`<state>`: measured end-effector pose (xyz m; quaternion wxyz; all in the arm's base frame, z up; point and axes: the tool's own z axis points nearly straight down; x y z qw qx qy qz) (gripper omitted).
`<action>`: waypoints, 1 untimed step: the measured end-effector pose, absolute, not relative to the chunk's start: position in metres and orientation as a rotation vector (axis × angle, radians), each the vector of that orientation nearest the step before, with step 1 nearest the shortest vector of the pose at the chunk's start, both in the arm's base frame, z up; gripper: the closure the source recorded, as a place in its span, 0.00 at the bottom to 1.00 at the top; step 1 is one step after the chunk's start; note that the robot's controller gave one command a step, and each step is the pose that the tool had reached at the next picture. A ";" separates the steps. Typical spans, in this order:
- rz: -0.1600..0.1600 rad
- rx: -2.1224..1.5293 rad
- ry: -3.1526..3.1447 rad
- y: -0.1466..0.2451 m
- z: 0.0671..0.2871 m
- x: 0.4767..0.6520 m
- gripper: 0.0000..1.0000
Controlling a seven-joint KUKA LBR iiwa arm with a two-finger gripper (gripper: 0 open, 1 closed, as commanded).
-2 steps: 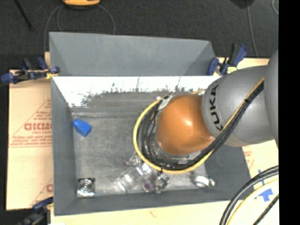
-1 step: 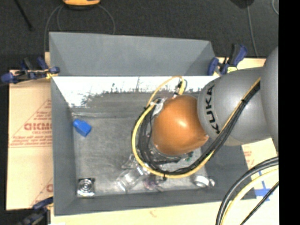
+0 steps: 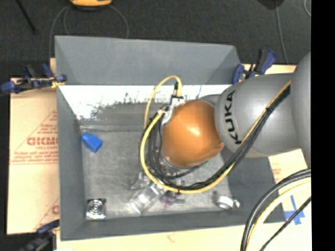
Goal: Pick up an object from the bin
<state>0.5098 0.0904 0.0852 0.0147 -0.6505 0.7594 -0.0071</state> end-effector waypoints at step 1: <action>-0.023 -2.438 1.963 0.111 0.080 0.520 0.00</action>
Offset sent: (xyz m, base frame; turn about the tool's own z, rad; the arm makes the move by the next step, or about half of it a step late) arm 0.0019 0.0197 -0.0152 -0.3764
